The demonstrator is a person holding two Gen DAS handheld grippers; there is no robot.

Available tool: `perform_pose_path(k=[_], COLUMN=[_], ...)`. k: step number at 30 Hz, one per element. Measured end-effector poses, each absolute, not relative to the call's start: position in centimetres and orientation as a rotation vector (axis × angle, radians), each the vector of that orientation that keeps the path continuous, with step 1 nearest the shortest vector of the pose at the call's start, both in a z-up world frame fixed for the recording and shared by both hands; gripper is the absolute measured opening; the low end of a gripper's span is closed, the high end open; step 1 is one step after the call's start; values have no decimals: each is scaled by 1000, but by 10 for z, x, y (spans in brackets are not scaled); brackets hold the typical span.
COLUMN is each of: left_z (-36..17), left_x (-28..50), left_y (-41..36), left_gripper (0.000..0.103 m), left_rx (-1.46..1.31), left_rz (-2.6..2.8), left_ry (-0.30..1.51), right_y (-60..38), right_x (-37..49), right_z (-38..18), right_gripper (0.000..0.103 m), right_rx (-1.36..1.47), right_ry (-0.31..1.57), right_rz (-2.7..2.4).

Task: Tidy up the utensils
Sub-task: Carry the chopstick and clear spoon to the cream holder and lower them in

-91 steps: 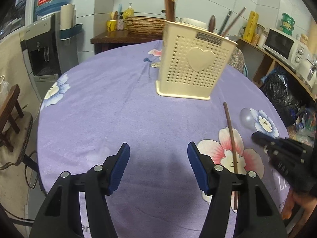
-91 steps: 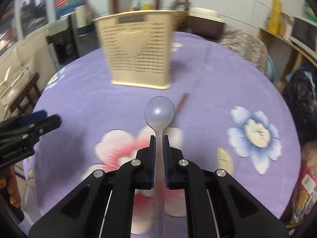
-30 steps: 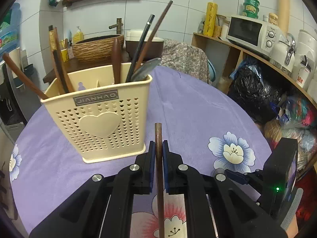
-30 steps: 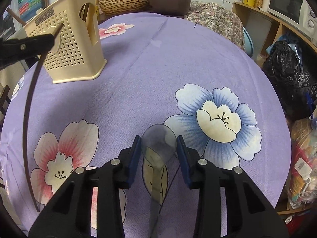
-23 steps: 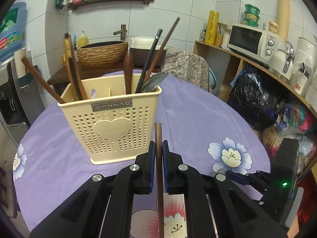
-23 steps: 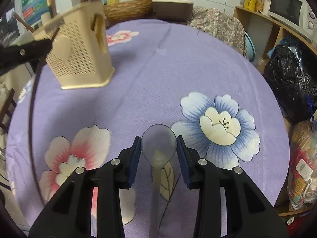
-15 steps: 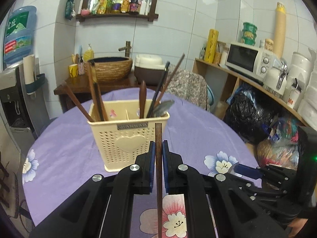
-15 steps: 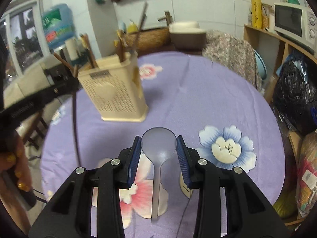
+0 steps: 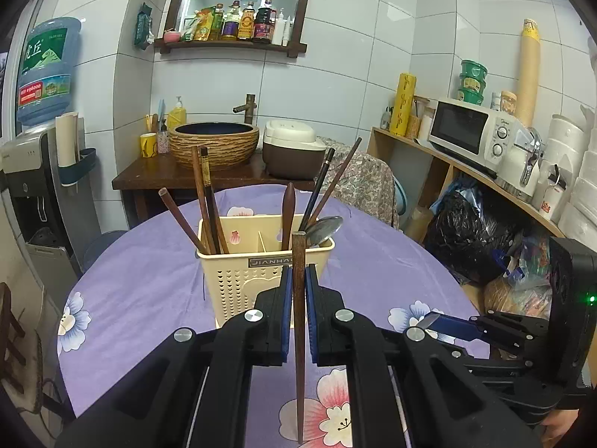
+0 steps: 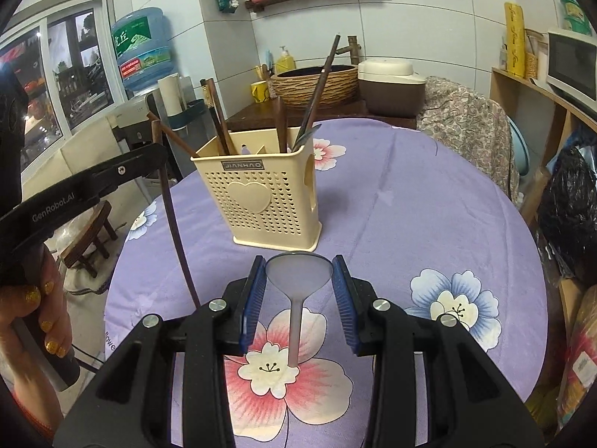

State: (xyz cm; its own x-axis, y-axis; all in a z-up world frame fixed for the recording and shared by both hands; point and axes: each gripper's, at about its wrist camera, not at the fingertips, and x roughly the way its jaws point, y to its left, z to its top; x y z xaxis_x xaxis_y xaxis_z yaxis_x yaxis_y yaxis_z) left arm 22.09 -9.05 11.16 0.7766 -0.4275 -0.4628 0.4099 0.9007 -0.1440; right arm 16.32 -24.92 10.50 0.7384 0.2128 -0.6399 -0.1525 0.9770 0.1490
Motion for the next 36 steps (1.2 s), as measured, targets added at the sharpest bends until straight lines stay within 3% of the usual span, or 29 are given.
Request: perform_pose_path(k=[8,24,29,36], left_z=[129,280,268,210], left_x=[223,271,305,323], left_y=[-77,-57,-64,-75], left_gripper=[8,8,8,8], left_rx=[-71,-109,-106,-41], left_rz=[-491,-429,-331,-296], left_ry=[495,323,344,419], right_y=[-249,-228,-211,-201], right_x=[172,228,258,284], right_z=[121,266,255,197], right_gripper=[37,37,37,37], right_rx=[77,70,41,-2], right_ry=[706,432,409,454], right_rz=[248,249,174,117])
